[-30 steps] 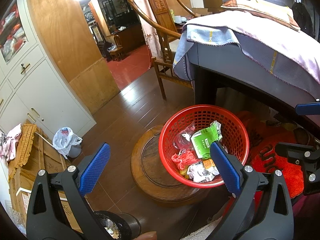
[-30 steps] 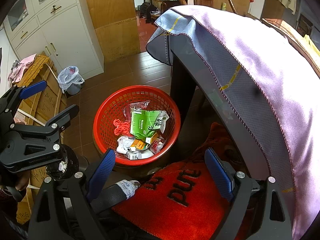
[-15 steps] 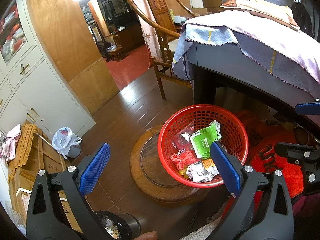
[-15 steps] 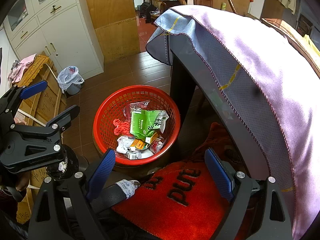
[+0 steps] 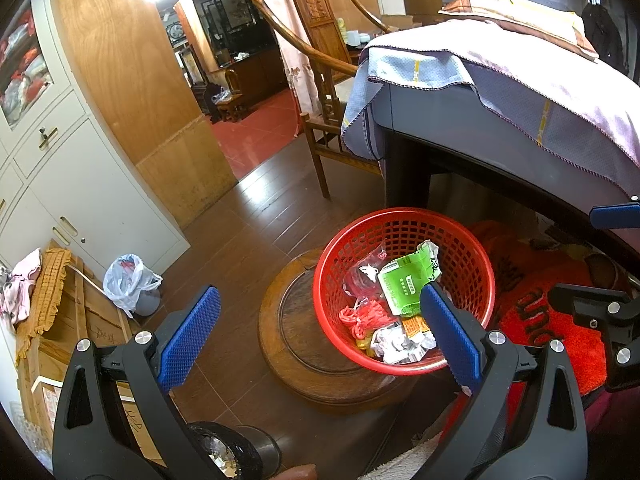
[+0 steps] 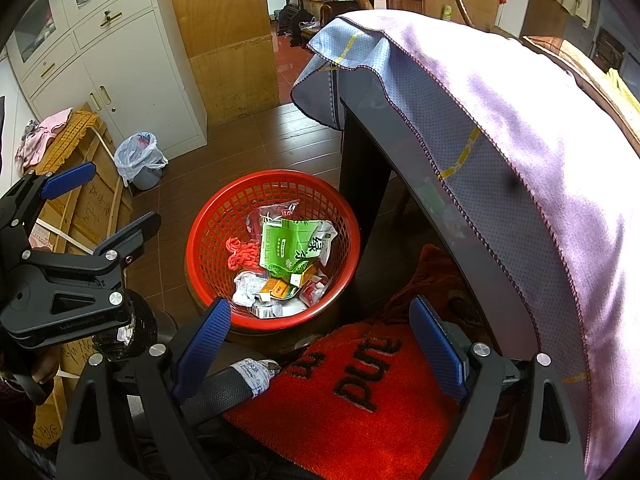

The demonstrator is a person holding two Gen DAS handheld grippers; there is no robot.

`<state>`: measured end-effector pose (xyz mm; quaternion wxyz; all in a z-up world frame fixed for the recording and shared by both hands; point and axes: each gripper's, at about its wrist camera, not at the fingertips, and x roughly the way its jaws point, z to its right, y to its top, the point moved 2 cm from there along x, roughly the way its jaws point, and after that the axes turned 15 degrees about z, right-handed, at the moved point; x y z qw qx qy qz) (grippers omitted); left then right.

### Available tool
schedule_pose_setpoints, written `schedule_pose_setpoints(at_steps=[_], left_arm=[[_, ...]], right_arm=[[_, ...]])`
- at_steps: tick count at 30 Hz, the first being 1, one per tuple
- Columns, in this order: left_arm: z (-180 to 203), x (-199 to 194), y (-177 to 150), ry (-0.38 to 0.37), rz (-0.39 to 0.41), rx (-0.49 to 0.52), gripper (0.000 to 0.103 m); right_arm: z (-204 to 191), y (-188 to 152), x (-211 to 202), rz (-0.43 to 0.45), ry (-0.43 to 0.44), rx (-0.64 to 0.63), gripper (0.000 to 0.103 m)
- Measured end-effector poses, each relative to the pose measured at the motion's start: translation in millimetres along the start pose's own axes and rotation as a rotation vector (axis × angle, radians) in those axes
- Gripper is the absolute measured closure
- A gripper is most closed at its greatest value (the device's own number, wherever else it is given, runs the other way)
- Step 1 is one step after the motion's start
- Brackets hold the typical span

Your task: Collect trash

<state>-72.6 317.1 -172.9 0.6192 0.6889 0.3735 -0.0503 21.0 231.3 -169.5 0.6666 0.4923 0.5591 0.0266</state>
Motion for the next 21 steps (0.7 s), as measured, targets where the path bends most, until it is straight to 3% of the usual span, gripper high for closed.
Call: schedule_pose_setpoints(at_steps=[21], left_arm=[[-1.2,5.3,0.4,-0.024,0.0,-0.011,0.007]], right_arm=[[0.0,-0.3,-0.4,0.0,0.0,0.0,0.014]])
